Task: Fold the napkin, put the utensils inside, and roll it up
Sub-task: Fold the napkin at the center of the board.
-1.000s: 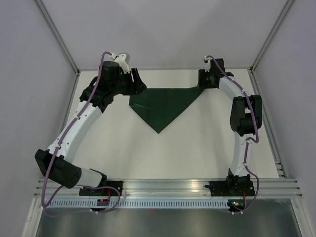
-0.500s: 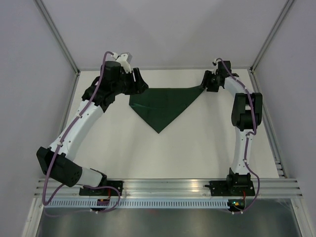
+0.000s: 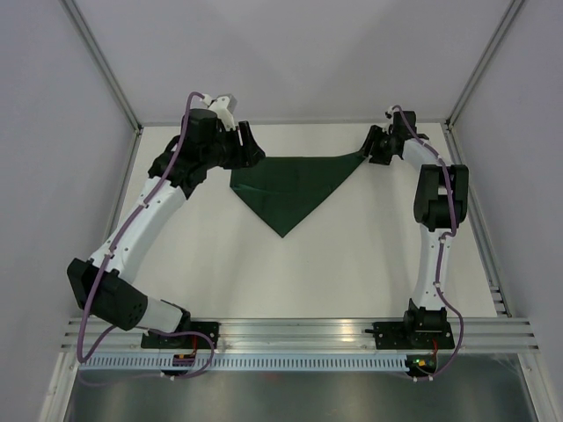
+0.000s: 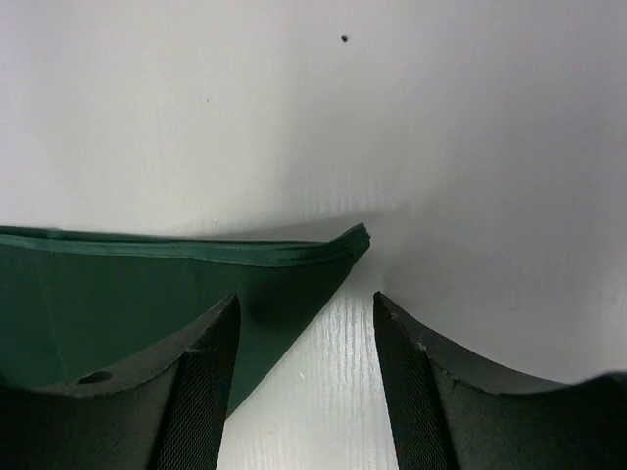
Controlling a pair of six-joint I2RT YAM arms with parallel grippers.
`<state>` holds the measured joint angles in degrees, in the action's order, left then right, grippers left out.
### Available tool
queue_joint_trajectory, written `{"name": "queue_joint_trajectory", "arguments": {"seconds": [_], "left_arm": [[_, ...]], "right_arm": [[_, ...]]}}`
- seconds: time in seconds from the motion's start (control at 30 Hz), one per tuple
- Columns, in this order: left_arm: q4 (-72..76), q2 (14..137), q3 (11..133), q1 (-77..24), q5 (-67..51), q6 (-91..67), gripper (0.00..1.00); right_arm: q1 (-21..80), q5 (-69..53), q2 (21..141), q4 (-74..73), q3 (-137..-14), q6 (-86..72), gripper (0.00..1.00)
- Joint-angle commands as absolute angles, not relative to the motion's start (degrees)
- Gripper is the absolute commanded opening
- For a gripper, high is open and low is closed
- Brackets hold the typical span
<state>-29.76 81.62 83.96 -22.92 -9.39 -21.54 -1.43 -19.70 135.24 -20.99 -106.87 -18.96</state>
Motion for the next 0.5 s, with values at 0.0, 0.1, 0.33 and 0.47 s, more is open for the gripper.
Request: {"name": "queue_joint_trajectory", "arguments": {"seconds": [0.0,0.1,0.33,0.47], "left_arm": [[-27.9,82.2,84.0,-23.1,-10.5,-22.9,0.64],[-27.9,82.4,84.1,-23.1,-10.5,-22.8,0.64],[-27.9,83.0,84.4,-23.1,-10.3,-22.7,0.64],[-27.9,83.6,84.6,-23.1,-10.5,-22.6,0.64]], "right_arm": [[-2.5,-20.2,137.5,-20.7,-109.2,-24.3,0.63],[-2.5,-20.3,138.4,-20.2,-110.1,-24.7,0.63],[-2.5,-21.1,140.4,-18.8,-111.3,-26.5,0.58],[-2.5,-21.7,141.1,-18.3,-111.4,-27.0,0.48]]}}
